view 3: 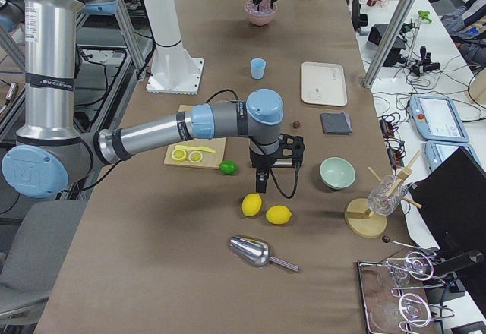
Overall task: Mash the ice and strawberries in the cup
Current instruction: 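Lower the left gripper into the bowl and grasp another ice cube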
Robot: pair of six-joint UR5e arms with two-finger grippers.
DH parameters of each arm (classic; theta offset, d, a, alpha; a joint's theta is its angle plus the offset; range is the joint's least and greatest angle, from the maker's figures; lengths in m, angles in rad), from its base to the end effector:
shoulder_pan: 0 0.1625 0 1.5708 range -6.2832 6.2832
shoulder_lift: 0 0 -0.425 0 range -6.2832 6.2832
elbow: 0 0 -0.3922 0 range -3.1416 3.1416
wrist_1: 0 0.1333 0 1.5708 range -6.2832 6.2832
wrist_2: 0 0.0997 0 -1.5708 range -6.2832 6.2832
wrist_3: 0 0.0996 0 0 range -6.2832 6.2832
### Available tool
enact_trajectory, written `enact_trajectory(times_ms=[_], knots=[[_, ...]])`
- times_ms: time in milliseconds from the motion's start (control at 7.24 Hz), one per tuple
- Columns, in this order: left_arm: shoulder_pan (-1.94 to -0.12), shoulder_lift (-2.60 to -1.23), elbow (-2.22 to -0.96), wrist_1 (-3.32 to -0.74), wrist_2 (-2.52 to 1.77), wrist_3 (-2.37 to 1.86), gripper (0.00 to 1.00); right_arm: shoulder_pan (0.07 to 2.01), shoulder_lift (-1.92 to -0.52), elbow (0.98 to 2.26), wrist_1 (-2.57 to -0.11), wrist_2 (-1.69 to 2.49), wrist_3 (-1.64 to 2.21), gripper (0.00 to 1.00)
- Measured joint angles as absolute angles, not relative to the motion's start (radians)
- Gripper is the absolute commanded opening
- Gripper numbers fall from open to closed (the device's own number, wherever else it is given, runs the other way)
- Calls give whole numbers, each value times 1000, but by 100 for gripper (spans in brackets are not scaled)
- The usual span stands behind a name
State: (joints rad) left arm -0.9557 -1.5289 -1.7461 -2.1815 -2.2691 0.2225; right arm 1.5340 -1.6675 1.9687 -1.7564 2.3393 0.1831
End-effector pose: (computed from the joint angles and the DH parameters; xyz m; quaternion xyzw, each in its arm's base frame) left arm 0.2296 -0.4450 0.5236 0.2729 0.3792 0.4696 0.7491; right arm 0.0478 -0.4429 0.5288 0.0122 -0.3779 0.0460 0.9246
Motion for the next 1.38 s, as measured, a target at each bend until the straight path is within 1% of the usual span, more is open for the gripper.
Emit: enact_trajectory(times_ms=[691,967,1105,1243,1381], knots=[[-939,-1522,-1748,-2182,-2263,221,97,1534,-1669,1960,-1756,2339,184,100],[-927,-1523,-1748,-2181,-2252,219,97,1534,-1668,1938,-1725,2340,185,100],[-919,-1523,-1748,-2181,-2235,218,62,1534,-1669,1917,-1690,2340,185,100],[-912,-1523,-1748,-2181,-2225,217,19,1534,-1669,1902,-1670,2341,186,100],[-909,-1521,-1750,-2181,-2221,215,0,1534,-1669,1896,-1661,2341,186,100]])
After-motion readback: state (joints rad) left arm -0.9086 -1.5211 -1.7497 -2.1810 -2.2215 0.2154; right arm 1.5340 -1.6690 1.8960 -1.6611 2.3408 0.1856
